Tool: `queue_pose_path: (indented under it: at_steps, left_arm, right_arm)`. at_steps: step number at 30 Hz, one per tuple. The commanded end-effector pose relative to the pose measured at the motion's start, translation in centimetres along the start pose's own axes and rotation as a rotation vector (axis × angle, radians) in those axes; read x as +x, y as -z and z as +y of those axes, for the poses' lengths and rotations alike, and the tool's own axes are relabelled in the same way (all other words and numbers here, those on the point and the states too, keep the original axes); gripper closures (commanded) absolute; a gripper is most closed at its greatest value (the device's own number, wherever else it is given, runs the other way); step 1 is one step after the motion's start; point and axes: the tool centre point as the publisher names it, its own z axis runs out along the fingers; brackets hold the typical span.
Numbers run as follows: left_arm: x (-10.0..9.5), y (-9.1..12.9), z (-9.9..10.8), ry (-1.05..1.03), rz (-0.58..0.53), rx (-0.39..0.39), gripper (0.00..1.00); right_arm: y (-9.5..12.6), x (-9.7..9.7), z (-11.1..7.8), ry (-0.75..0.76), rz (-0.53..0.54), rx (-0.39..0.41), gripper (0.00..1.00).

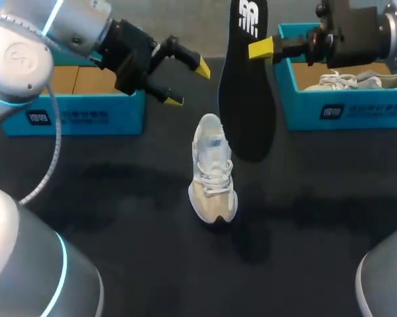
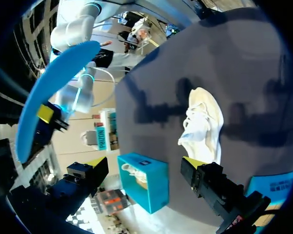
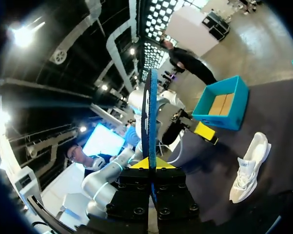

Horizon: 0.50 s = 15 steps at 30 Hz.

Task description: Take the shoe out of the shoebox, open the shoe tongue, remove and reinsert the insole, then place the shoe into the shoebox

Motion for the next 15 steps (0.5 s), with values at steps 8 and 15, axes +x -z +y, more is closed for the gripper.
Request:
queue_pose_path:
  at_steps: [8, 15]
  left_arm:
    - [-0.9, 0.9, -0.3, -0.003, -0.218, 0.012, 0.0]
    - [-1.9, 1.4, -0.4, -0.006, -0.276, 0.021, 0.0]
  right_arm:
    - [-0.4, -1.7, 1.5, -0.052, 0.025, -0.073, 1.0]
    - [-0.4, -1.6, 1.6, -0.037, 0.028, -0.088, 1.0]
